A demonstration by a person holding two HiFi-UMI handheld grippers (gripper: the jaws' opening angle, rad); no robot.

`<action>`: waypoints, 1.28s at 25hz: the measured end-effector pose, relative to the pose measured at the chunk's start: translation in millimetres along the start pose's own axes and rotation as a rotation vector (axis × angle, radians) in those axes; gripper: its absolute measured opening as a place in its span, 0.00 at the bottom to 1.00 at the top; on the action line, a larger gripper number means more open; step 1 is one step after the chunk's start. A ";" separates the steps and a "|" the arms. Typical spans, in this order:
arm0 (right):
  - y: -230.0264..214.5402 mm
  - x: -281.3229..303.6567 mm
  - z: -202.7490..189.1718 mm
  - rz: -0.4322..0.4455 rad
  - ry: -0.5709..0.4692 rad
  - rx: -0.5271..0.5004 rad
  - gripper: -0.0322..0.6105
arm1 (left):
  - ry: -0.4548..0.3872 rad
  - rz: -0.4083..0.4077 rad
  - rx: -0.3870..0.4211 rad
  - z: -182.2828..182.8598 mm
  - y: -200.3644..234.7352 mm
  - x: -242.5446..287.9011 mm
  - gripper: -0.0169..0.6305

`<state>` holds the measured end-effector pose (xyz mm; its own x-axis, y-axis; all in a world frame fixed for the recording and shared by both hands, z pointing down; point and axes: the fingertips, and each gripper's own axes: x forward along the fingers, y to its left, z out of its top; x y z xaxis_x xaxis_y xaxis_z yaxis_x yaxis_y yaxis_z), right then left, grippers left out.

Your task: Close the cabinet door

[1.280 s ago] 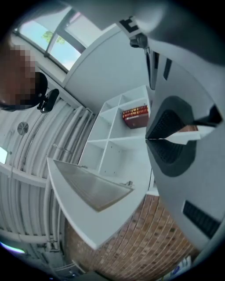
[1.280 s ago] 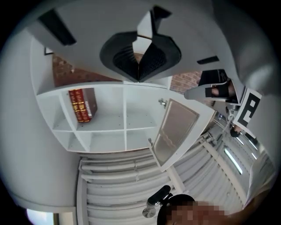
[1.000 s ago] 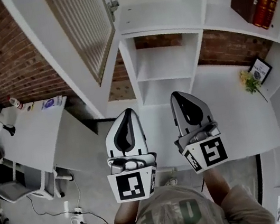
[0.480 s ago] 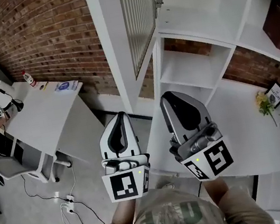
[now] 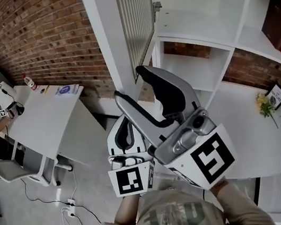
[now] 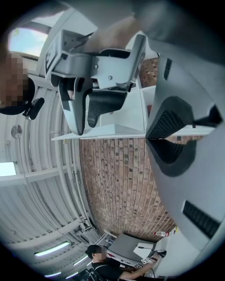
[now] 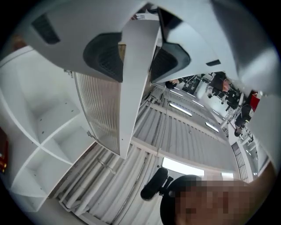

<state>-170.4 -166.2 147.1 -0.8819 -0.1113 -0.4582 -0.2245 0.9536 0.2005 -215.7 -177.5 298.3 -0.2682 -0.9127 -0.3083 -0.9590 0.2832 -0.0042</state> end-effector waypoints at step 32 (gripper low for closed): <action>-21.4 -43.9 14.0 -0.013 0.017 0.030 0.24 | -0.041 -0.085 -0.044 8.3 -46.7 8.4 0.05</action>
<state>-121.0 -177.7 150.8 -0.8859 -0.1277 -0.4460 -0.2235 0.9599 0.1690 -172.4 -195.9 288.0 -0.1828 -0.9198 -0.3471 -0.9814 0.1915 0.0093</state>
